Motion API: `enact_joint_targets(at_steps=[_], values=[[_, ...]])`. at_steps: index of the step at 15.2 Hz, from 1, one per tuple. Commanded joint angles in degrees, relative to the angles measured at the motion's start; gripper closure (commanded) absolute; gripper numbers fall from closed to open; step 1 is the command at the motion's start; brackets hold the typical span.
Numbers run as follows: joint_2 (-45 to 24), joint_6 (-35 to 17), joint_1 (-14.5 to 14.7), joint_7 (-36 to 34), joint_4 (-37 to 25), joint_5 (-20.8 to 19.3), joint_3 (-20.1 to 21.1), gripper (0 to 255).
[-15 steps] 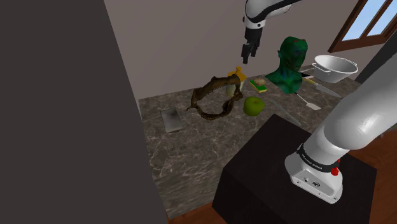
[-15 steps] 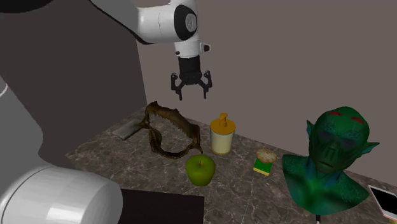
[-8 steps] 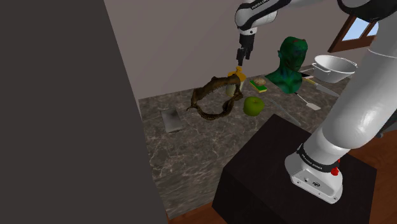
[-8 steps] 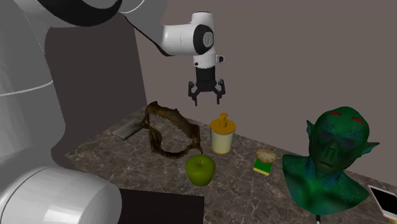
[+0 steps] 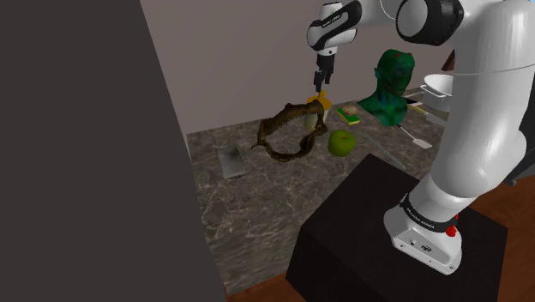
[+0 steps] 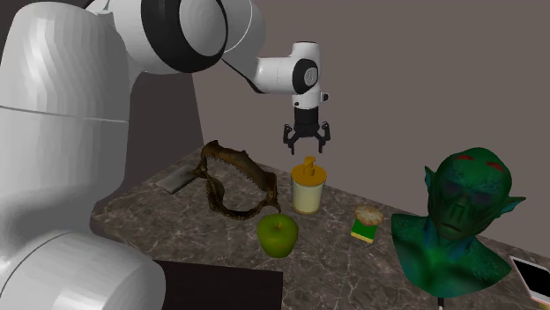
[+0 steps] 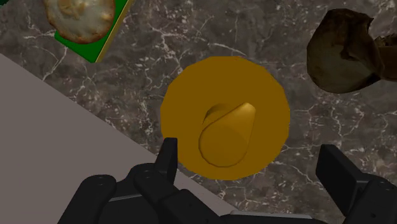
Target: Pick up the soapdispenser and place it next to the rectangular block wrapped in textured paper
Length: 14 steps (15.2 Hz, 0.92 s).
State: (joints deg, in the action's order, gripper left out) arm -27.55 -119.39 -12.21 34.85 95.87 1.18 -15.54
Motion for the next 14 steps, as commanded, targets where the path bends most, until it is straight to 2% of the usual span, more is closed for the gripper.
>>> enact_joint_targets(at_steps=[1, 8, 14], values=[[-3.9, 0.4, -1.1, 1.1, -4.1, 0.9, 0.3, 0], [-6.2, -3.9, -1.6, 1.4, -2.1, 1.4, 0.6, 0], [-6.4, -4.2, -1.6, 1.4, -2.0, 1.4, 0.7, 0]])
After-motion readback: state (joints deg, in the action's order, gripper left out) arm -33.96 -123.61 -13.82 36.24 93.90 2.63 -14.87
